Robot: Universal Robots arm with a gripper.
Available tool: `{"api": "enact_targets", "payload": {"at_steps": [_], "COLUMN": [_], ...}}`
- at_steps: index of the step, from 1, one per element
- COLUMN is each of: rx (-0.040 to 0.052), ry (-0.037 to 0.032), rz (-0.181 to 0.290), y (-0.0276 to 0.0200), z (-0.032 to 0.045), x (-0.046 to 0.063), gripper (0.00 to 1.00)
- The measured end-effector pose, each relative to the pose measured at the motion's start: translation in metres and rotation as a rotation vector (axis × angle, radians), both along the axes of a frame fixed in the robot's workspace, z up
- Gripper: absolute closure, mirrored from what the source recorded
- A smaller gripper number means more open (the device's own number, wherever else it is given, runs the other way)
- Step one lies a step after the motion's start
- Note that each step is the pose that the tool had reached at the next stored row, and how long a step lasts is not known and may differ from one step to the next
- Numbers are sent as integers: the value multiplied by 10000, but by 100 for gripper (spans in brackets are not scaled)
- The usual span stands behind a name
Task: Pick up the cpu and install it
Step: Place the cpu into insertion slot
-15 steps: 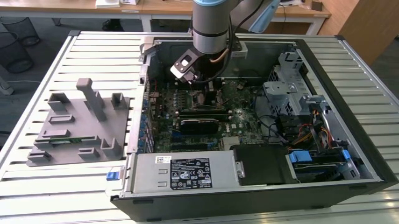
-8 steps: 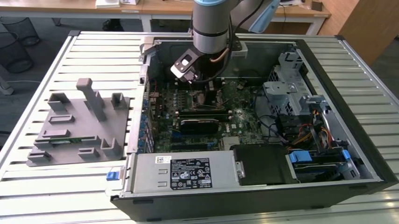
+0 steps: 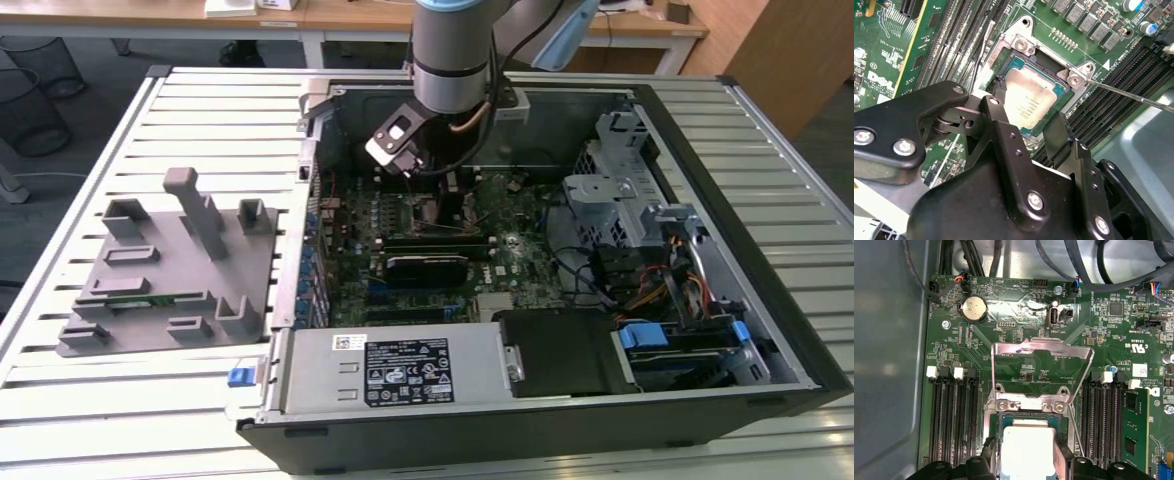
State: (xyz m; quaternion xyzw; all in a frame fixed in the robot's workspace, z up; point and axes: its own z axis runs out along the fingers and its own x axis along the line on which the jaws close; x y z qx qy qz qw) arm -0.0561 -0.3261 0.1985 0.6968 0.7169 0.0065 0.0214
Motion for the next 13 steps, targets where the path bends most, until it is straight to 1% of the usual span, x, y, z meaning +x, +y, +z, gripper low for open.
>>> {"api": "enact_targets", "payload": {"at_steps": [9,13], "rx": [2,-11], "ry": [-1,0], "rz": [1,0], "y": [17,21], "z": [-8,-9], "x": [0,0], "gripper": [43,43]}}
